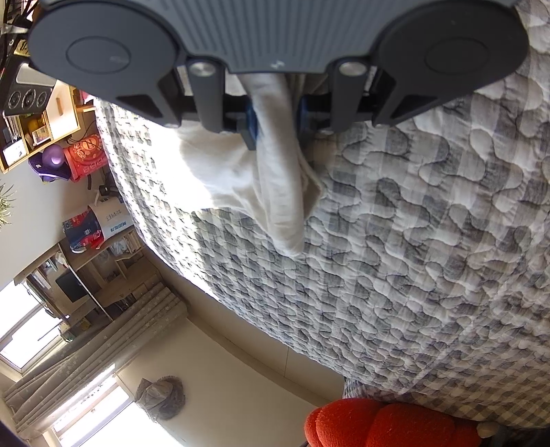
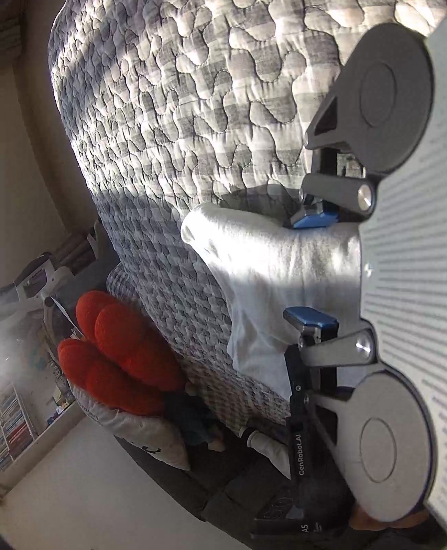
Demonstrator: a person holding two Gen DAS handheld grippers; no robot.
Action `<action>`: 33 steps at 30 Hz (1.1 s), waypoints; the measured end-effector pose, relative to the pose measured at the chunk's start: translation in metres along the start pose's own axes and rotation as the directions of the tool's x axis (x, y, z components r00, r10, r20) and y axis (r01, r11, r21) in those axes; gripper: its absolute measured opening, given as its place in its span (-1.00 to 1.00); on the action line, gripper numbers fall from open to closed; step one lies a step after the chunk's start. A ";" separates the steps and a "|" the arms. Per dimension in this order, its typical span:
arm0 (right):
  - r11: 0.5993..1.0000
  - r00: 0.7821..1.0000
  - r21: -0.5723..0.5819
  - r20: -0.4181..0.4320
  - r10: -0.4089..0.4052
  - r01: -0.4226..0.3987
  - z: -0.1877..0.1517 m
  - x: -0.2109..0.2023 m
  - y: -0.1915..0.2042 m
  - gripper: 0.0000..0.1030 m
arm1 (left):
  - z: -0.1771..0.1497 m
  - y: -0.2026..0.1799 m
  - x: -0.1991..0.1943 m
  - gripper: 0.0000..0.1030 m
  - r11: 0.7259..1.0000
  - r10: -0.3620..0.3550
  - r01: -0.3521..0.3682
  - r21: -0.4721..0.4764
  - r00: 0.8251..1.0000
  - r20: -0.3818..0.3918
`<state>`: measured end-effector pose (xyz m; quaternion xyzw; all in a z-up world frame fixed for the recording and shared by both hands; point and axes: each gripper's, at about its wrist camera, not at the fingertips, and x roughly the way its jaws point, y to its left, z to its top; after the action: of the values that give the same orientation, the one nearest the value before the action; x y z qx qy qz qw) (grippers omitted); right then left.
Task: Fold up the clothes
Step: 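Lift the folded white pants off the quilt with both grippers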
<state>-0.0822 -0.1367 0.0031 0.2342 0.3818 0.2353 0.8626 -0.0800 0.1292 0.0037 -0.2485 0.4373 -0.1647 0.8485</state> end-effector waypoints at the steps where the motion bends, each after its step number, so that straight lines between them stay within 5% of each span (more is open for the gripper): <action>1: 1.000 1.000 -0.004 0.005 -0.014 0.014 0.001 0.001 0.001 -0.17 | 0.000 0.000 -0.001 -0.56 1.000 0.000 0.000 0.000 1.000 0.001; 2: 0.999 0.999 0.002 0.009 -0.033 0.033 0.001 0.001 0.000 -0.43 | 0.000 -0.001 -0.001 -0.56 1.000 0.002 -0.002 0.006 1.000 0.004; 4: 0.998 0.999 0.047 0.010 -0.033 0.032 0.003 0.000 -0.007 -0.61 | -0.001 -0.003 -0.002 -0.58 1.000 0.007 -0.007 0.018 1.000 0.009; 7: 0.999 0.998 0.021 0.031 -0.047 0.047 0.003 -0.006 0.000 -0.67 | -0.002 -0.010 -0.005 -0.63 0.998 0.025 -0.026 0.054 0.999 0.029; 14: 0.981 0.988 -0.139 0.101 -0.119 0.132 -0.001 -0.007 0.032 -0.69 | -0.008 -0.030 -0.017 -0.65 0.980 0.094 -0.110 0.163 0.990 0.104; 20: 0.972 0.985 -0.167 0.059 -0.159 0.167 -0.004 0.008 0.030 -0.59 | -0.014 -0.040 -0.012 -0.65 0.952 0.172 -0.198 0.233 0.977 0.126; 33: 0.977 0.988 -0.146 0.036 -0.150 0.154 -0.007 0.011 0.024 -0.48 | -0.019 -0.046 -0.005 -0.65 0.928 0.222 -0.253 0.272 0.965 0.141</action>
<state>-0.0860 -0.1104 0.0070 0.1425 0.3693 0.1933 0.8977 -0.1010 0.0884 0.0239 -0.0764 0.3889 -0.1087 0.9116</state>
